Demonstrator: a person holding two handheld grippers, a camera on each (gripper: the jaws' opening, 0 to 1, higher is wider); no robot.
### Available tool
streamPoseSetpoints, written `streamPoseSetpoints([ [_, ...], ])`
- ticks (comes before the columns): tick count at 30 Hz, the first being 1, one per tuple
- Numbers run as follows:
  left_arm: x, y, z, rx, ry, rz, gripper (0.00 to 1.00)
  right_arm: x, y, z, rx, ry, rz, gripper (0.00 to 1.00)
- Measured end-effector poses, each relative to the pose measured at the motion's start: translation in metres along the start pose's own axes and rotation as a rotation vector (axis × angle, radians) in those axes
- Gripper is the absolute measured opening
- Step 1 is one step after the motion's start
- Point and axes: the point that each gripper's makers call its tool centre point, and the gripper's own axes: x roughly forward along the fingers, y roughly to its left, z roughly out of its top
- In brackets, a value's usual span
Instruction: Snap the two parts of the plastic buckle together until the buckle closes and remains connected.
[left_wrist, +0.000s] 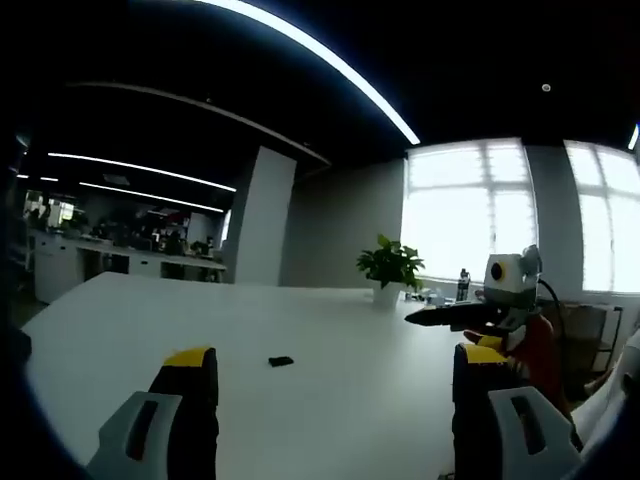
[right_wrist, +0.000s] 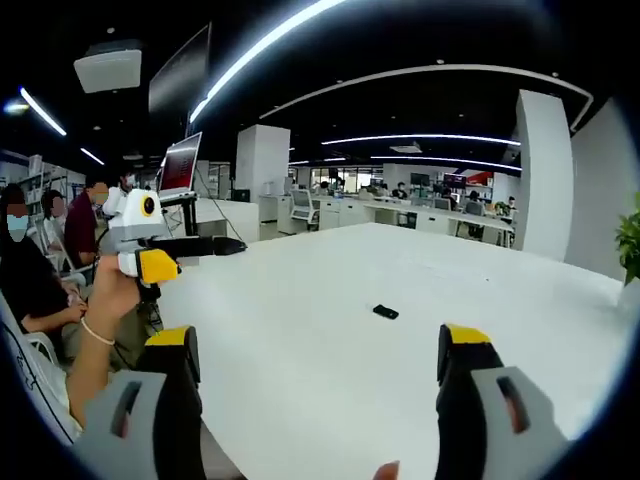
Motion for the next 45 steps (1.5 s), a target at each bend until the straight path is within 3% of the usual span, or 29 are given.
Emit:
streamPoseSetpoints([
  [2,-0.003,-0.003,0.005,-0.017,-0.020,0.004,0.99,-0.003,-0.009,-0.009,-0.009,0.051,-0.077,1.00],
  [4,-0.007,-0.007,0.012,-0.016,-0.047,0.007,0.99,-0.008,-0.015,-0.012,-0.033,0.058,-0.138,1.00],
  [8,-0.015,-0.007,0.018,-0.018,-0.078,0.052,0.99,-0.018,-0.019,-0.016,-0.008,0.039,-0.159,1.00],
  [13,-0.021,0.002,0.004,-0.035,-0.055,0.131,0.99,-0.032,-0.025,-0.027,0.001,0.025,-0.172,1.00],
  [22,-0.030,0.030,-0.018,-0.001,0.000,0.269,0.99,-0.053,-0.055,-0.047,0.066,0.016,-0.235,0.99],
  [29,-0.037,0.036,-0.028,-0.029,0.006,0.288,0.99,-0.056,-0.065,-0.056,0.122,0.007,-0.257,0.99],
  [37,-0.039,0.032,-0.025,-0.021,-0.003,0.275,0.98,-0.046,-0.052,-0.053,0.111,0.003,-0.201,0.99],
  [45,-0.048,0.037,-0.025,-0.026,-0.012,0.292,0.98,-0.046,-0.052,-0.056,0.098,0.030,-0.210,0.99],
])
